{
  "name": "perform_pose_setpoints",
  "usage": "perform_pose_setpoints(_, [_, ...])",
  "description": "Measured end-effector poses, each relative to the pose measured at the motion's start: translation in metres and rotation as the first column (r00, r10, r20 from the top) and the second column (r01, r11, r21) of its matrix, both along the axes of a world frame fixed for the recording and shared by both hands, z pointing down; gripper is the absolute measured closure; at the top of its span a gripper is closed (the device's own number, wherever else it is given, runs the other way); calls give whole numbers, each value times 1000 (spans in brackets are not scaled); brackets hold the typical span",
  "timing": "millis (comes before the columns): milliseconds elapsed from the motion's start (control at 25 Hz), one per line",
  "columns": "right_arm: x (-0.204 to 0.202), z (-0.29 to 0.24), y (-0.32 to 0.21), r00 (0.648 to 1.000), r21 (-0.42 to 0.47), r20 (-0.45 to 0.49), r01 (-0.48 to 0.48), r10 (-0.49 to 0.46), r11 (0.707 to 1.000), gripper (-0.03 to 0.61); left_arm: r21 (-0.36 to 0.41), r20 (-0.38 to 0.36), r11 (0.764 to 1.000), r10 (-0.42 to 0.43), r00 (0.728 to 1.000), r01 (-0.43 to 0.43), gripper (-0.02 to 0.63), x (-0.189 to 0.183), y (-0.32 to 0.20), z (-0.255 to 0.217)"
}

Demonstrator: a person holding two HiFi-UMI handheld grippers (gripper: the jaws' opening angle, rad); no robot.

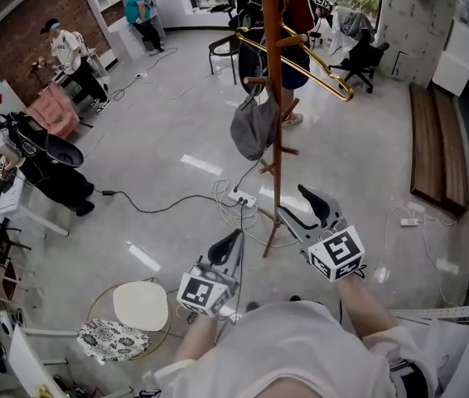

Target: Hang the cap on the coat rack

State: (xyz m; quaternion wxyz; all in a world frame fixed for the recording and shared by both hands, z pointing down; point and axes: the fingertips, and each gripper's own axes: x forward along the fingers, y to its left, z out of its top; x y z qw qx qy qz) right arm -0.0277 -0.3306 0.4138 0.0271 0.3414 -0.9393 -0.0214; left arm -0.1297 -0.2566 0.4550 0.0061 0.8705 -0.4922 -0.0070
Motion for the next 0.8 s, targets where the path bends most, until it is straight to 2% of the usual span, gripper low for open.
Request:
perform_pose_setpoints(320, [11,39,19,1000,-48,2,21,-21,999,328,6,0,1000,-2,1000,2,603,2,-4,-2])
perform_pose_setpoints(600, [12,46,21,1000,-71,20,1,0,997,335,0,1,1000,2,1000,-2,603,4,-7,0])
perform_pose_setpoints(640, [14,45,23,1000,-69,25,2,-1,998,378,-1,-1,1000,3,1000,-3,603,4,-7,1])
perform_pose_setpoints(680, [14,44,26,999,-64,33,13,-11,998,514,-2,-2,1000,3,1000,-3,603,4,-7,2])
perform_pose_setpoints(720, [13,43,30,999,-60,44,34,-31,998,565,-4,-2,1000,3,1000,-3,603,5,-6,2])
perform_pose_setpoints(800, [11,42,37,997,-60,55,65,-62,996,566,-8,-3,1000,4,1000,-4,603,7,-5,3])
